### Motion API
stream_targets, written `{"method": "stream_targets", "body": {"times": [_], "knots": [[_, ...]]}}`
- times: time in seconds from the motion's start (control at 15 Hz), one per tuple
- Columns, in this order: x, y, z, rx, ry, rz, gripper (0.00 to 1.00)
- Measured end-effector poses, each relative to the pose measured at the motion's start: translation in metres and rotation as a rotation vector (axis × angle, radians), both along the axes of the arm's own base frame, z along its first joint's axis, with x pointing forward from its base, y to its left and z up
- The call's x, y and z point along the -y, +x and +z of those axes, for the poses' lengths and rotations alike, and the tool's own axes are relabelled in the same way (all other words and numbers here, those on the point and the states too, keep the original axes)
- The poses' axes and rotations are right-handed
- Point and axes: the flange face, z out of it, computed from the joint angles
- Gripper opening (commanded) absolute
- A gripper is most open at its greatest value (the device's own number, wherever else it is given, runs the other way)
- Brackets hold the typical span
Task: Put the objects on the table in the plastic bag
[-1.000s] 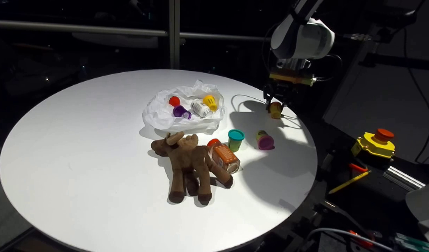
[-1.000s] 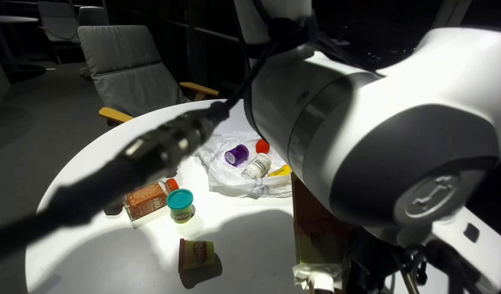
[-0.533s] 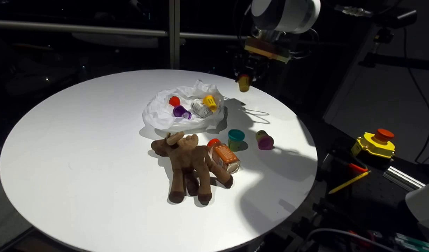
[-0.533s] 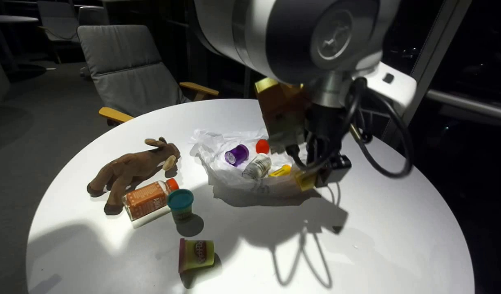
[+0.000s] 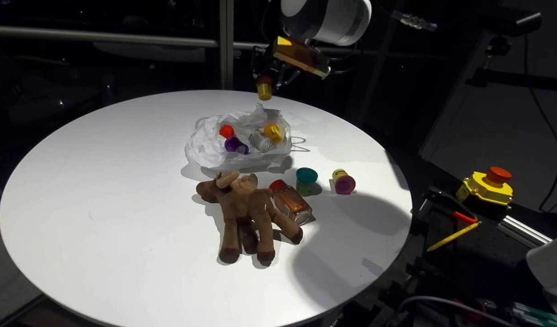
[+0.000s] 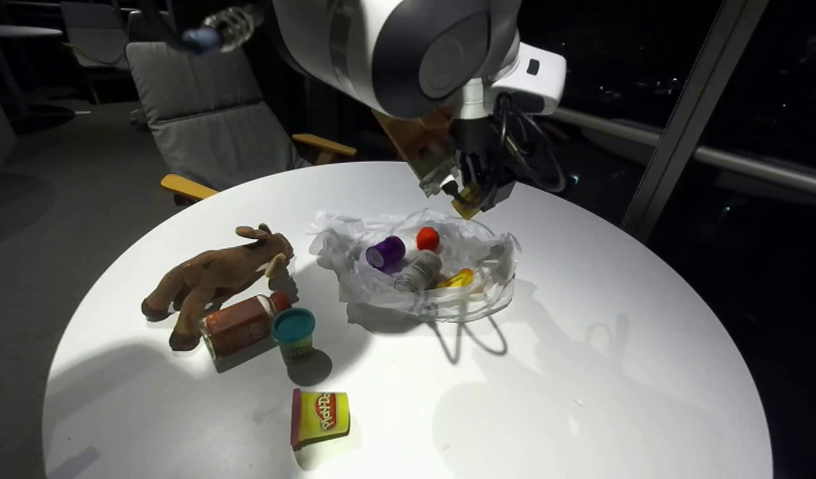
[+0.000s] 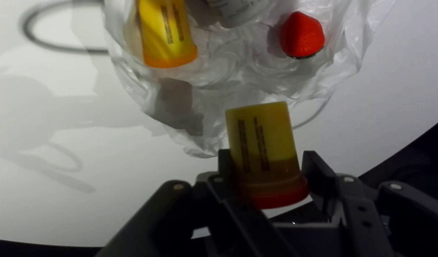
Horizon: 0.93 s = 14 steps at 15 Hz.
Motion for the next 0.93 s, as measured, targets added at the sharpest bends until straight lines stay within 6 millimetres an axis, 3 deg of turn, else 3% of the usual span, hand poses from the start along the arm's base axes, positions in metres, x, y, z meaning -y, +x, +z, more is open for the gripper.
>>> {"method": "stream_targets", "body": {"times": [0.33,0.67,0.73,0.8,0.93], "knots": [[-0.011,0.018,-0.034,0.073,0.04,0.088,0.28],[-0.042,0.019,-0.072,0.065,0.129,0.15,0.28],[-0.047,0.018,-0.079,0.059,0.139,0.163,0.78],[-0.051,0.016,-0.085,0.052,0.143,0.174,0.79],[-0.054,0.014,-0.094,0.043,0.141,0.19,0.92]]}}
